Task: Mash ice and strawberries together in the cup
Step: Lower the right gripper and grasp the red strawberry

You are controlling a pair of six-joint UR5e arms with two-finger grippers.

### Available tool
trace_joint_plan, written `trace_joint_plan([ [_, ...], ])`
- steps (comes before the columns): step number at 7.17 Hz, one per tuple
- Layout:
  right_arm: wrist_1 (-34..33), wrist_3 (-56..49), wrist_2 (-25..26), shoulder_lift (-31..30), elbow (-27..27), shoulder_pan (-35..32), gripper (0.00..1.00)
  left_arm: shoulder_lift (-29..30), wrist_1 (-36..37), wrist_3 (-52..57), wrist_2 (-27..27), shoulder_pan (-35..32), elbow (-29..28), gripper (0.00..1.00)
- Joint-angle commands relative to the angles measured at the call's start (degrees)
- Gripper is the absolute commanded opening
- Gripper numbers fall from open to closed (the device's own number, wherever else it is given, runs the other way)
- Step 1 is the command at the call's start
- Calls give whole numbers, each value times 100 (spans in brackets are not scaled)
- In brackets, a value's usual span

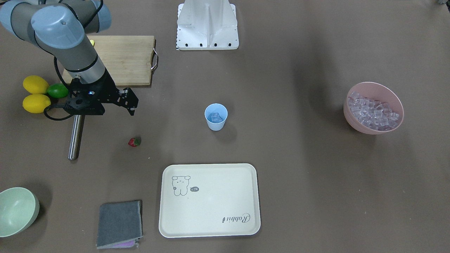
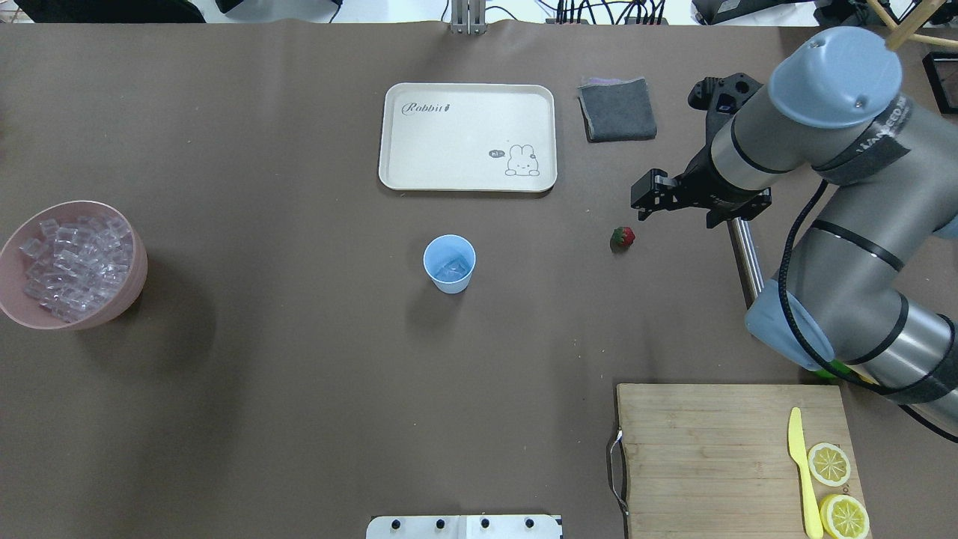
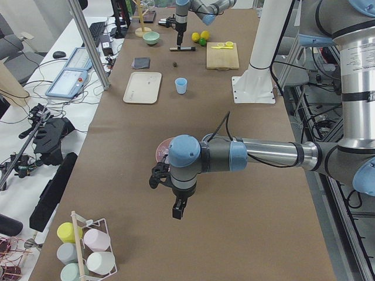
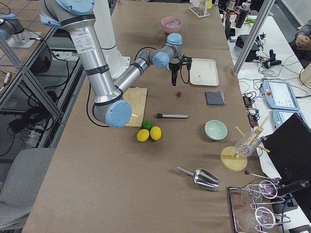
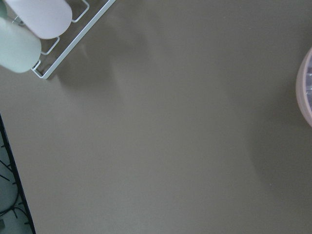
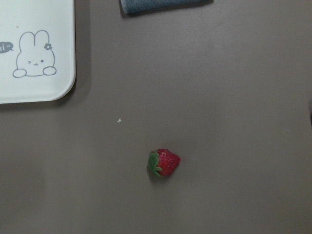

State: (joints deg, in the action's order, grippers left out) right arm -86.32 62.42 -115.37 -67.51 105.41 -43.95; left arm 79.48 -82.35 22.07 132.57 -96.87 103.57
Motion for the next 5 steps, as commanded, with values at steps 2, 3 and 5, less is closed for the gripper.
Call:
trace_joint_plan([
  [2,861,7,207,123,-1002,149,100,-152,-210,34,225,-16,-179,99],
  [3,1367,42,217,124,-1310,184,98,-152,-228,25,217,-16,-214,99],
  [5,1425,77,252,194,-1550,220,95,-144,-229,34,217,-8,-179,99],
])
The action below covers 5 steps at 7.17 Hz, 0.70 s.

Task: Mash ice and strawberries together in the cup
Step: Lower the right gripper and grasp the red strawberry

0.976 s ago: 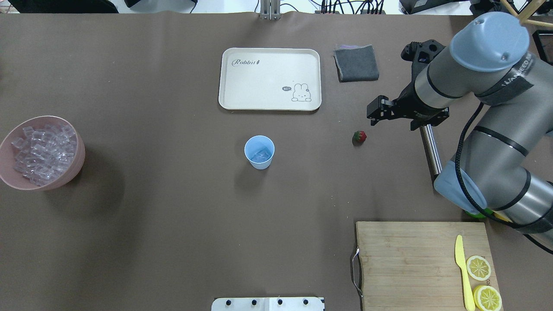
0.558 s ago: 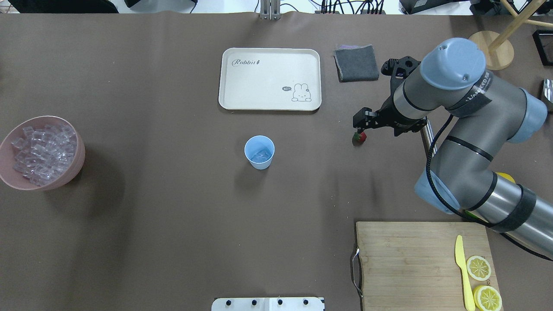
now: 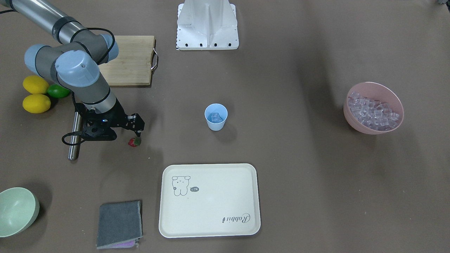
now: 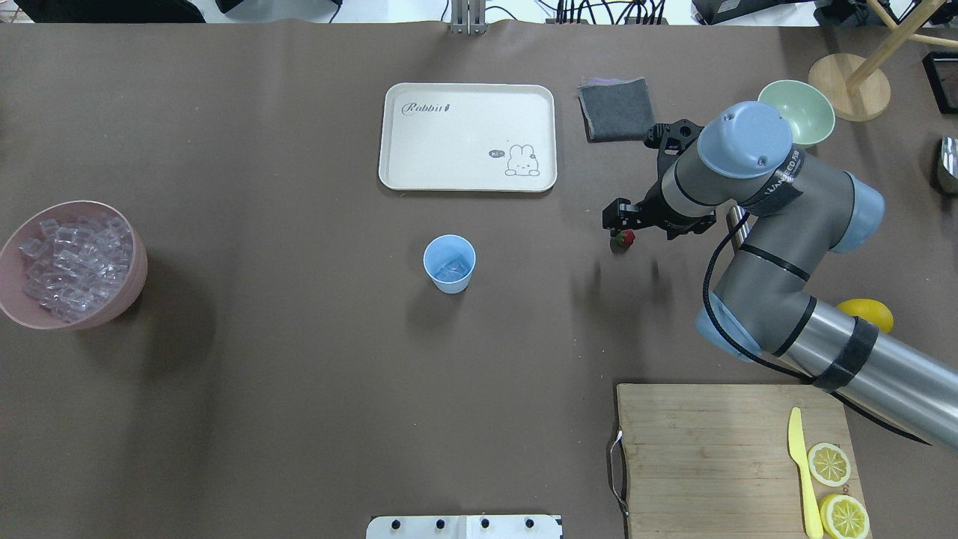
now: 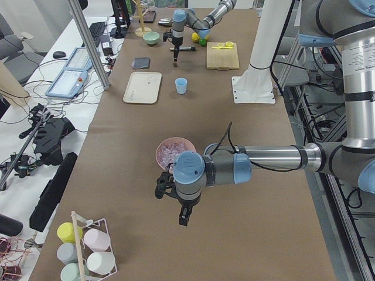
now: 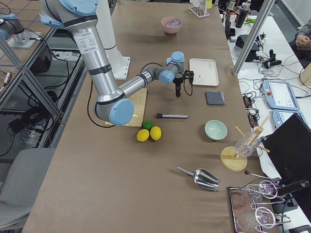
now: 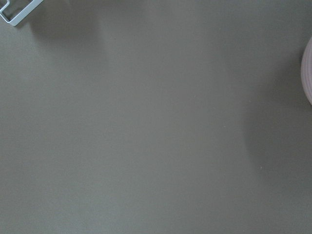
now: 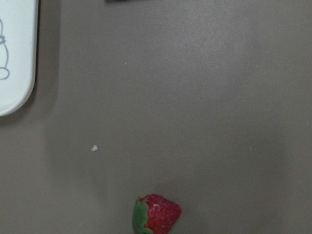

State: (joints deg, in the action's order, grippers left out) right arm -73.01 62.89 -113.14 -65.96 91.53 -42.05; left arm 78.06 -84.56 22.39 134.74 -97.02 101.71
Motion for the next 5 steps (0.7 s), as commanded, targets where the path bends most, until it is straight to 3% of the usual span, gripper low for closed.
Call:
trace_joint_plan([
  [1,94,91,142,40,-214,100,93,-1,-8,-6,0,8,6,99],
  [5,94,294,284,241,-380,180,80,-18,-16,3,0,8,6,99],
])
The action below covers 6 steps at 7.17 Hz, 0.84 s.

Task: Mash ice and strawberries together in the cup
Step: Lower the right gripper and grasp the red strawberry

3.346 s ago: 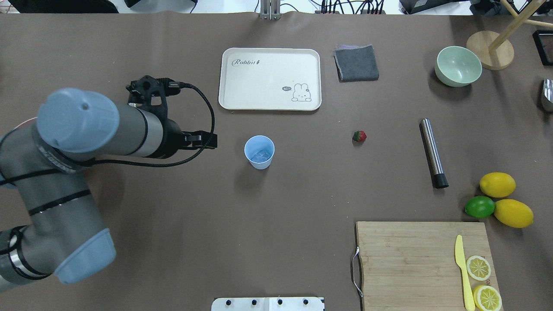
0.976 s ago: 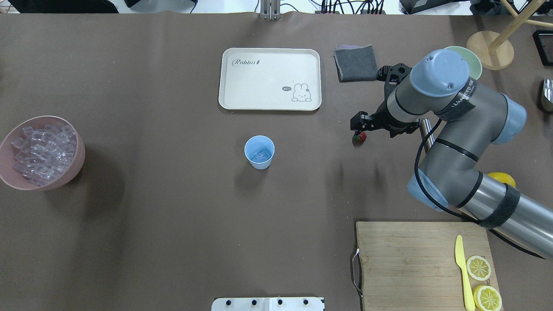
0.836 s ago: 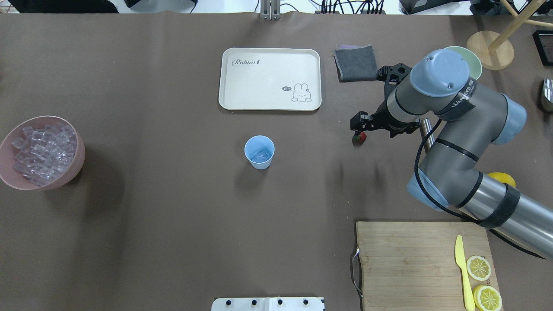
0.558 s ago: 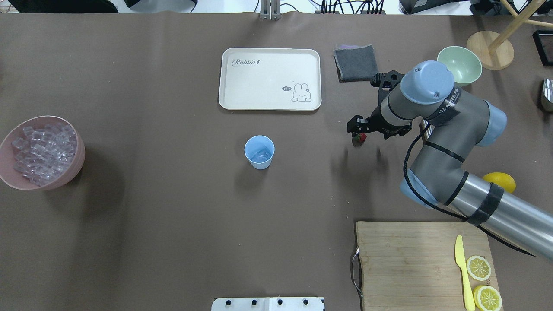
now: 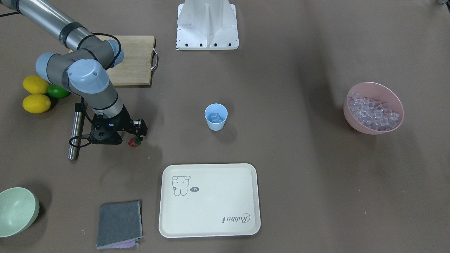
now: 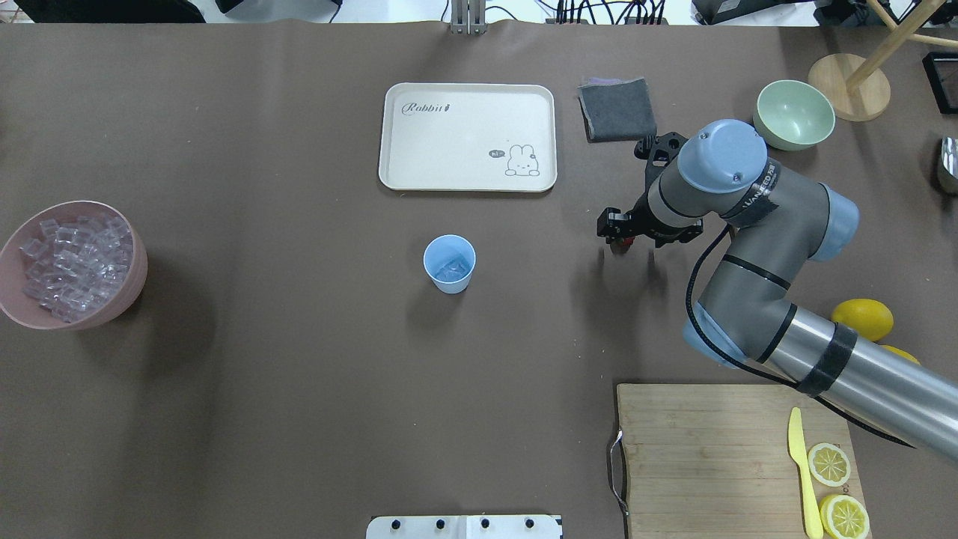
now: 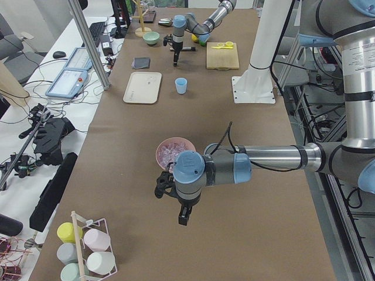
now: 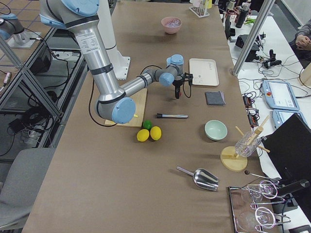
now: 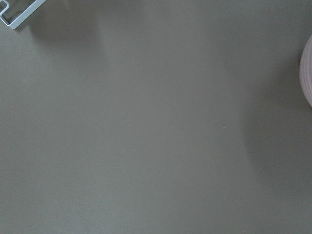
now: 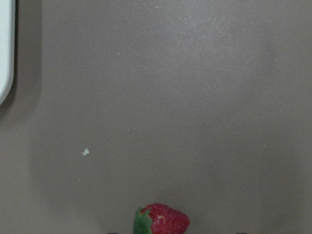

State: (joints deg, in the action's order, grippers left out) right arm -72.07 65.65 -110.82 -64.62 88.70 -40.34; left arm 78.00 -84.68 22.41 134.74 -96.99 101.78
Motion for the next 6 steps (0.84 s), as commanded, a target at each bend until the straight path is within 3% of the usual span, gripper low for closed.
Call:
trace_joint_plan([
  [1,0,9,61,177,-185,9,76,-82,-39,0,0,4,9,99],
  [3,0,9,87,178,-195,35,57,-153,-145,0,0,4,9,99],
  [5,9,-43,78,178,-152,44,0,-153,-145,-8,0,-4,9,99],
  [6,9,-70,70,187,-82,52,0,-162,-145,-8,0,-5,9,99],
])
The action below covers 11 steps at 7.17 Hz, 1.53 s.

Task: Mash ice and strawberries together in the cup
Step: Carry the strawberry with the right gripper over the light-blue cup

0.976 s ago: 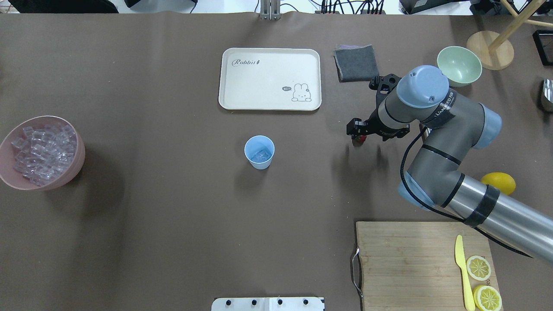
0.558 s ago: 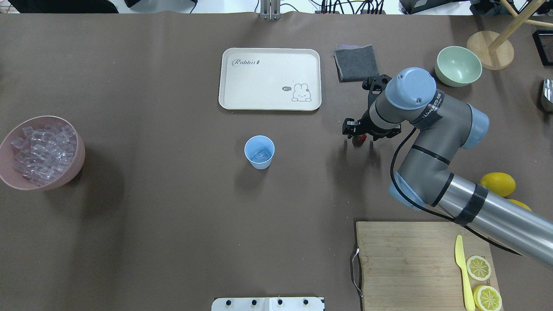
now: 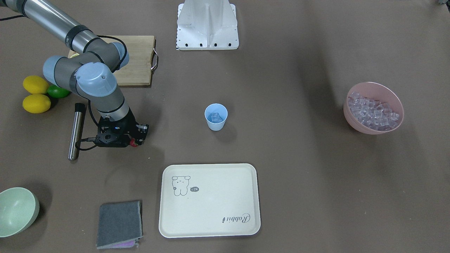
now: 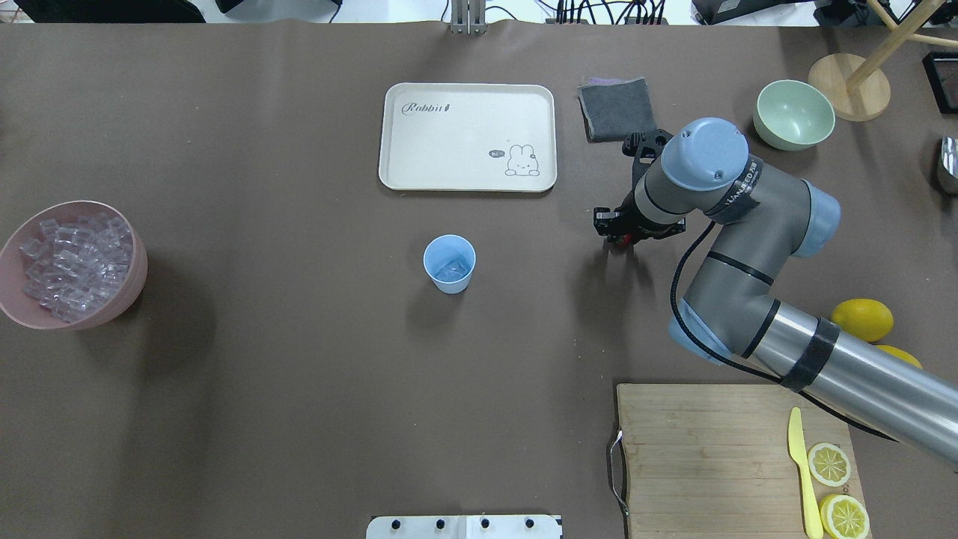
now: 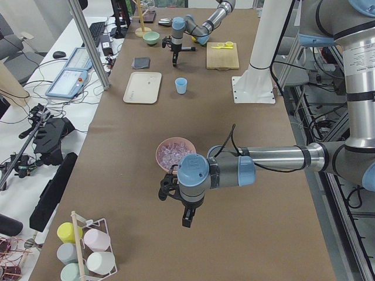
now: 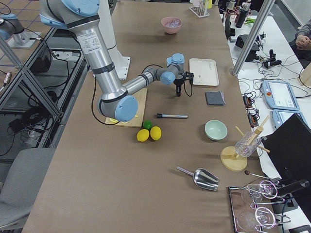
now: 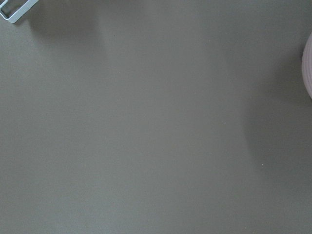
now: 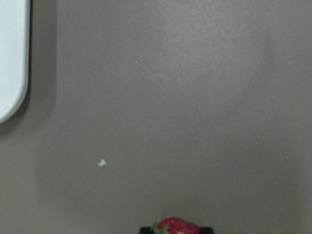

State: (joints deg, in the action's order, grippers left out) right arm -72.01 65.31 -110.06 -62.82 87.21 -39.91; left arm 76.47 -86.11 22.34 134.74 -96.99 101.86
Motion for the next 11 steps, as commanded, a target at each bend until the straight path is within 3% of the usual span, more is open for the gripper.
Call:
trace_joint_plan([
  [1,55,-62,37,59,268,10,0,-27,-3,-1,0,-4,1,99],
  [4,1580,16,239,269,340,185,0,-97,-3,-1,9,4,-8,99],
  [7,1585,350,449,866,367,580,0,-150,6,-10,18,4,1,99],
  [11,1462,333,1152,1255,297,1028,0,-185,32,-1,9,4,-8,99],
])
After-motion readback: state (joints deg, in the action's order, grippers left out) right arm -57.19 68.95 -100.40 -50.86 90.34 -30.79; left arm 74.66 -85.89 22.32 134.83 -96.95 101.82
